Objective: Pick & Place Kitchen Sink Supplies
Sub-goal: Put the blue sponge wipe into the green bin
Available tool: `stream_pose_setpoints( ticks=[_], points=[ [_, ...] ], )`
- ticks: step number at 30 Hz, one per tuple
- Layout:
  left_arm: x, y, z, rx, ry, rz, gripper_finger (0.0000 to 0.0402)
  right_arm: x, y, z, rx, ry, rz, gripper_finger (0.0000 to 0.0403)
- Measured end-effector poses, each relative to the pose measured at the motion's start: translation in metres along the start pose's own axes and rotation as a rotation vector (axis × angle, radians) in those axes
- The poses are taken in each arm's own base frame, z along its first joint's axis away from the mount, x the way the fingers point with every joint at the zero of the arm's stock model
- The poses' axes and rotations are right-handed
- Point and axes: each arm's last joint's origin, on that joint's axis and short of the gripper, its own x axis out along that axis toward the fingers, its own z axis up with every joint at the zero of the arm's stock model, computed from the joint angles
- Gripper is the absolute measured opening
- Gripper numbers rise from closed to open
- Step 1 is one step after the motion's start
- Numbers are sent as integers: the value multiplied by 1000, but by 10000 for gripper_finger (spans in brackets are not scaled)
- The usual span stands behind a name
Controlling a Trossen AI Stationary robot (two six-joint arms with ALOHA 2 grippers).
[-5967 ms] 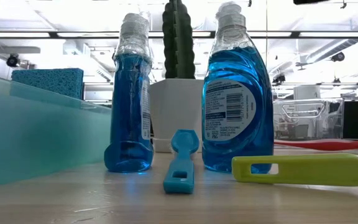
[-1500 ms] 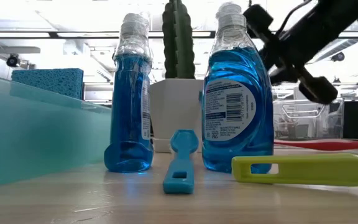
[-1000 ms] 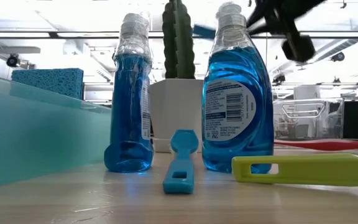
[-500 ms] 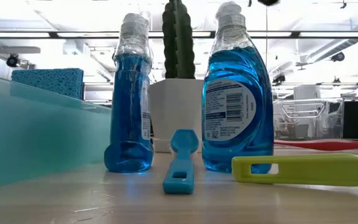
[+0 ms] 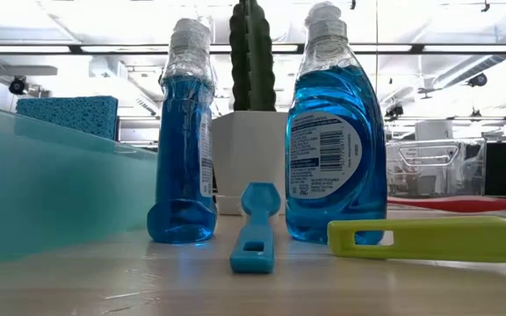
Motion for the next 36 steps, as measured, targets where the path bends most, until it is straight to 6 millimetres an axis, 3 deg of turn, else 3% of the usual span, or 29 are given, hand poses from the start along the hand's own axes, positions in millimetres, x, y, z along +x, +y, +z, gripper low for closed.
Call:
stream_pose_setpoints(
  ticks=[11, 21, 36],
  points=[
    [2, 2, -1, -29, -31, 97, 122, 19, 26, 16, -105, -33, -9, 8],
    [6, -1, -3, -20, -20, 86, 122, 34, 31, 20, -107, -43, -25, 8],
    [8, -1, -5, -26, -29, 120, 122, 33, 34, 20, -83, -42, -9, 8]
  ],
)
